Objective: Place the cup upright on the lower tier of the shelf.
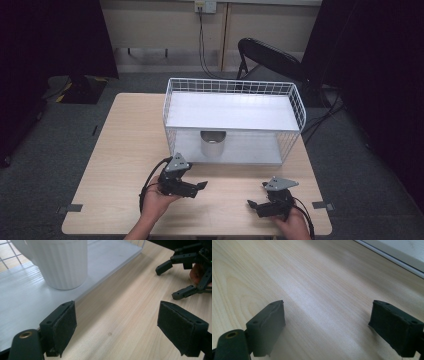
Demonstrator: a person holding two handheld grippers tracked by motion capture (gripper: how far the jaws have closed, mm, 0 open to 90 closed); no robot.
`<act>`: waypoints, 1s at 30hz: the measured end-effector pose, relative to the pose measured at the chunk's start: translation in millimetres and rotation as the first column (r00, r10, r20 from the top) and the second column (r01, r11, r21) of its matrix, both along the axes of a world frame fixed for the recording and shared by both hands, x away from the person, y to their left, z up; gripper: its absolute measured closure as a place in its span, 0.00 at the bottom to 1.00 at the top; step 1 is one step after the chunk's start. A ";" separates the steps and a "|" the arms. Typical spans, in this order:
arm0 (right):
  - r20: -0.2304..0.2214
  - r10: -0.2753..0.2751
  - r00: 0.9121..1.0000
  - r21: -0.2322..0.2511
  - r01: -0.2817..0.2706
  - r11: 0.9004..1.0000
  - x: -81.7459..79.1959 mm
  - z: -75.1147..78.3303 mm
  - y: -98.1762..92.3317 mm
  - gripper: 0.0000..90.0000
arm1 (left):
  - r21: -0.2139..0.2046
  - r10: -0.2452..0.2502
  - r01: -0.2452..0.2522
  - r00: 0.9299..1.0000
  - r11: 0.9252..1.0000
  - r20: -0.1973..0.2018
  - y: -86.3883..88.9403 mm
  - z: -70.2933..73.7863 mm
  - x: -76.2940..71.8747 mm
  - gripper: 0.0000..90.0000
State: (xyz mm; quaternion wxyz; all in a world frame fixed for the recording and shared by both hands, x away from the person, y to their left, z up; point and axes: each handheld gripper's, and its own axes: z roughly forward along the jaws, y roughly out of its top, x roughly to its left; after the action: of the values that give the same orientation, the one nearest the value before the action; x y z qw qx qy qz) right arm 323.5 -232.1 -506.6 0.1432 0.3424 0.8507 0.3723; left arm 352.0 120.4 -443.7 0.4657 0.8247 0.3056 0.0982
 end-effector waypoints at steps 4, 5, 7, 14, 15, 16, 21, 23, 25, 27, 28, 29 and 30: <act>-0.001 -0.002 1.000 0.001 0.002 1.000 -0.3 0.0 0.0 0.13 | 0.007 -0.006 0.006 1.000 1.000 0.003 8.7 -0.5 -1.3 0.17; -0.001 -0.001 1.000 0.001 0.001 1.000 -0.3 0.0 -0.4 0.13 | 0.006 -0.007 0.007 1.000 1.000 0.000 11.0 -1.2 -2.0 0.17; -0.001 0.000 1.000 0.001 0.000 1.000 -0.4 0.0 -0.5 0.13 | 0.010 -0.009 0.009 1.000 1.000 0.000 18.0 -1.9 -3.4 0.17; -0.001 0.000 1.000 0.000 0.000 1.000 -0.5 0.0 -0.5 0.13 | -0.001 -0.001 0.001 1.000 1.000 0.005 39.4 -3.1 -9.1 0.17; -0.001 0.000 1.000 0.000 0.000 1.000 -0.5 0.0 -0.5 0.13 | -0.007 0.003 -0.003 1.000 1.000 0.005 41.7 -3.1 -9.8 0.17; -0.001 0.000 1.000 0.000 0.000 1.000 -0.5 0.0 -0.5 0.13 | -0.007 0.003 -0.003 1.000 1.000 0.005 44.0 -3.1 -10.3 0.17; -0.001 0.000 1.000 0.000 0.000 1.000 -0.5 0.0 -0.5 0.13 | -0.002 -0.005 0.005 1.000 1.000 0.015 54.0 -1.3 -12.1 0.17; -0.001 0.000 1.000 0.000 0.000 1.000 -0.5 0.0 -0.5 0.13 | -0.005 -0.005 0.005 1.000 1.000 0.016 58.3 -0.7 -12.2 0.17; -0.001 0.000 1.000 0.000 0.000 1.000 -0.5 0.0 -0.5 0.13 | -0.011 0.005 -0.004 1.000 1.000 0.013 62.8 -0.9 -12.7 0.17; -0.001 0.000 1.000 0.000 0.000 1.000 -0.5 0.0 -0.5 0.13 | -0.015 0.016 -0.016 1.000 1.000 0.006 68.0 -1.3 -13.4 0.17; -0.001 -0.001 1.000 0.000 0.001 1.000 -0.5 0.0 -0.5 0.13 | -0.013 0.016 -0.016 1.000 1.000 0.004 70.3 -1.4 -13.6 0.17; 0.000 0.000 1.000 0.000 0.000 1.000 -0.5 0.0 -0.5 0.13 | -0.007 0.017 -0.017 1.000 1.000 0.009 72.3 -1.2 -13.5 0.17; -0.001 0.000 1.000 0.000 0.000 1.000 -0.5 0.0 -0.5 0.13 | -0.013 0.022 -0.022 1.000 1.000 0.001 74.1 -1.5 -14.2 0.17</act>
State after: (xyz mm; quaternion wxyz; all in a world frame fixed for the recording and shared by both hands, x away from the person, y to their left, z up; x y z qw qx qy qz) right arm 323.0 -232.6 -506.5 0.1431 0.3427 0.8506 0.3722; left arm 337.8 194.5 -445.2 0.4699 0.8183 0.3149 0.1018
